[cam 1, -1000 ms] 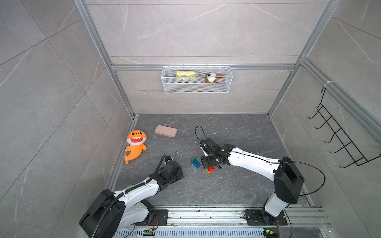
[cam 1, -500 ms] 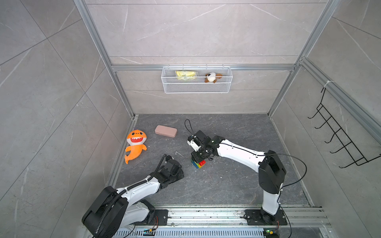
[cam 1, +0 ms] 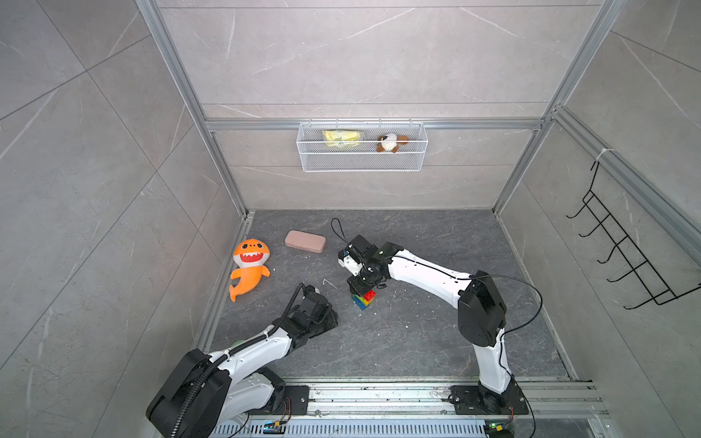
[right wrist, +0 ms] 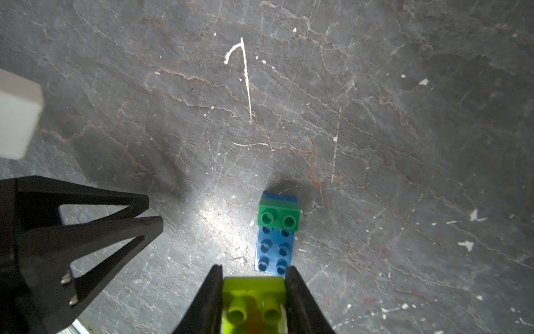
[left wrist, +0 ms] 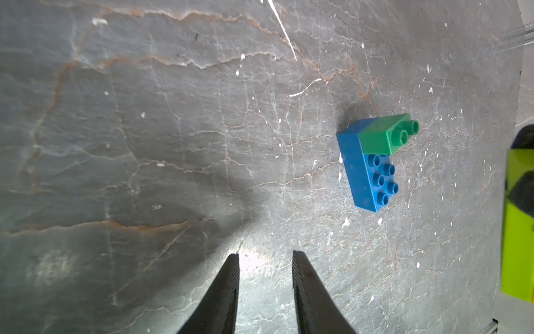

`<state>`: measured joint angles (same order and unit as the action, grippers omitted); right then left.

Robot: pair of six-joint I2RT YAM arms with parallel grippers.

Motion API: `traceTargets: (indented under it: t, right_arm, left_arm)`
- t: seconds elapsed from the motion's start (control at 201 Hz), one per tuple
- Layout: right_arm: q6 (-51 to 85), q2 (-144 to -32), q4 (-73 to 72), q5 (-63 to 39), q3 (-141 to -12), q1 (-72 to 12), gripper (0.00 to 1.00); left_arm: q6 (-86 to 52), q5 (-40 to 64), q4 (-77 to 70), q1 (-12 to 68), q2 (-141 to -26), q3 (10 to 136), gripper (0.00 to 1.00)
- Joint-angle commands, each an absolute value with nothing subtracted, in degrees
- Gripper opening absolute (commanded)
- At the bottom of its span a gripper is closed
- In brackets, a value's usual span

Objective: Assemble the number 5 with lego
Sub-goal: Assemble the lego brick with the lego brick.

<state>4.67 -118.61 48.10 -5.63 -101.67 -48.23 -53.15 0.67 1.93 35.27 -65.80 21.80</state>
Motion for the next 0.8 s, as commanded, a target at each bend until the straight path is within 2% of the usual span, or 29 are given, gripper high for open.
traceTargets:
  t: [0.0, 0.796]
  right_arm:
    - [3.22, -120.64, 50.37, -4.55, -104.29, -47.89, 0.29]
    - [2.42, -129.8, 54.23, -0.86, -113.18, -47.81, 0.27]
  left_arm:
    - [-53.42, 3.04, -0.71, 34.58, -65.04, 21.42, 0.36]
    - [-54.49, 5.97, -2.64, 31.37, -65.37, 19.5, 0.36]
